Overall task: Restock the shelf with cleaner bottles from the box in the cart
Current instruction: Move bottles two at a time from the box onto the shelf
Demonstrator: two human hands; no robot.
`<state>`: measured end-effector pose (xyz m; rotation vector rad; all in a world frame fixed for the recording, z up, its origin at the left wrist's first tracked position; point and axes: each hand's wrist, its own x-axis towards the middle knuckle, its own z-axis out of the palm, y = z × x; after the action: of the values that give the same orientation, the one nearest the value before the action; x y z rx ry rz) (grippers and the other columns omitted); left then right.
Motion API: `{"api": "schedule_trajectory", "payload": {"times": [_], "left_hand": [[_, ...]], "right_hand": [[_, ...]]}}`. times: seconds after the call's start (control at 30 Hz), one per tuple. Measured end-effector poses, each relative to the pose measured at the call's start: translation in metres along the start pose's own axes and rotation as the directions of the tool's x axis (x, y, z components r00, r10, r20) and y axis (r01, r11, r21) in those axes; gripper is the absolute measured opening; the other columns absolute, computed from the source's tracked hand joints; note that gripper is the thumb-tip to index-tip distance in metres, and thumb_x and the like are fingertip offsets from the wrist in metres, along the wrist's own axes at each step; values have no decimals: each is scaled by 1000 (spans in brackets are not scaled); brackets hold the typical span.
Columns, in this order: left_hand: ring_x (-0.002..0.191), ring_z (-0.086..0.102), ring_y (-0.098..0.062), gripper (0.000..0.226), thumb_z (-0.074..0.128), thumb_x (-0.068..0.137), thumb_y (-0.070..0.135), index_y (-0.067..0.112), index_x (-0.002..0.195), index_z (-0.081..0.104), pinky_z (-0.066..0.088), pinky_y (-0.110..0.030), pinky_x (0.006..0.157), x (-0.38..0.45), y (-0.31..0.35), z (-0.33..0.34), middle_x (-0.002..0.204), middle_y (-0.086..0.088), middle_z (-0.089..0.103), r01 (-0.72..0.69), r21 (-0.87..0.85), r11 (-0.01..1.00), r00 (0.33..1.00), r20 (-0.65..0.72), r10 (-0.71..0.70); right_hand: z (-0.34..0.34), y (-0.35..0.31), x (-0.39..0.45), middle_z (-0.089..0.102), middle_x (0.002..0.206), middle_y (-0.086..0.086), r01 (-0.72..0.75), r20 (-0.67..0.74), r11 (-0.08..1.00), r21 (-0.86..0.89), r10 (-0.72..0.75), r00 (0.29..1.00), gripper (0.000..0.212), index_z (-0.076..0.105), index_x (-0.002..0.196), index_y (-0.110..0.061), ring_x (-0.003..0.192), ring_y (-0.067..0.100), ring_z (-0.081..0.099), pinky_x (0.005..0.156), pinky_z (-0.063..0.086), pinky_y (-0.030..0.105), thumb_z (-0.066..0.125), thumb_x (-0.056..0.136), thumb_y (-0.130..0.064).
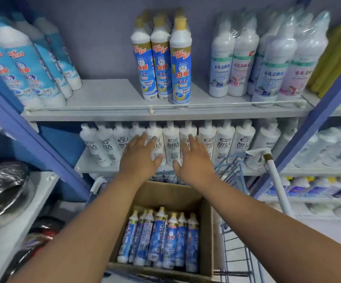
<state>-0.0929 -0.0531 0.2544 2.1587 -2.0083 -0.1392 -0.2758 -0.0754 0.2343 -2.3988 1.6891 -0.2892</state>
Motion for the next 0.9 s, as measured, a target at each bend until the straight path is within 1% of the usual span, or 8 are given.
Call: {"api": "schedule_trajectory", "payload": {"times": [0.17,0.3,0.43,0.5,0.57,0.63,0.77,0.9], "left_hand": [[154,11,-27,69,48,99,53,26,158,27,15,-44,125,-32,-6,33,168,-6,16,12,-19,1000,998,58,-11],[154,9,-25,68,45,99,55,29,159,25,17,-46,124,-45,-20,64,168,-1,14,58,-29,998,986,155,-53],[155,7,-24,70,41,99,59,32,160,19,11,-43,123,-57,-42,100,169,2,10,75,-1,997,967,243,-72],[155,5,-23,72,40,98,61,32,160,17,13,-43,123,-62,-57,120,169,2,7,94,-3,996,952,294,-89],[155,3,-23,72,40,99,60,32,161,15,16,-42,124,-65,-71,140,169,2,4,122,-18,992,920,377,-106],[155,5,-23,70,40,100,57,30,161,17,18,-39,123,-65,-85,161,169,0,5,121,-17,992,894,436,-102],[153,14,-26,69,41,100,56,25,159,25,20,-36,121,-69,-114,208,168,-5,14,145,-43,988,872,477,-108],[152,16,-25,70,48,100,50,27,160,20,18,-33,119,-76,-141,254,168,-4,14,175,-72,982,819,564,-105]], "right_hand": [[44,1,-27,-3,166,14,-21,145,999,26,18,989,77,7,159,-15,153,32,-8,124,2,46,39,99,-50],[77,3,-45,1,166,17,-45,237,999,27,37,971,77,9,159,-14,153,34,-3,125,6,47,41,98,-49],[113,3,-56,2,166,13,-94,287,994,49,76,955,79,8,159,-14,154,31,-4,125,6,46,43,98,-49],[134,1,-59,1,167,11,-130,332,990,49,107,937,79,8,160,-14,154,29,-5,125,5,44,43,98,-49],[158,-3,-63,1,167,9,-175,372,984,44,147,917,76,9,160,-15,154,28,-4,125,6,43,41,99,-49],[183,-8,-65,1,167,7,-219,407,975,36,186,894,75,10,160,-16,154,27,-4,125,7,43,41,99,-49],[237,-19,-68,9,166,9,-268,473,963,5,234,849,77,10,159,-15,153,29,3,124,14,45,45,98,-49],[295,-31,-67,7,166,10,-318,560,948,-14,271,783,77,10,159,-14,153,29,3,123,18,44,41,98,-50]]}}
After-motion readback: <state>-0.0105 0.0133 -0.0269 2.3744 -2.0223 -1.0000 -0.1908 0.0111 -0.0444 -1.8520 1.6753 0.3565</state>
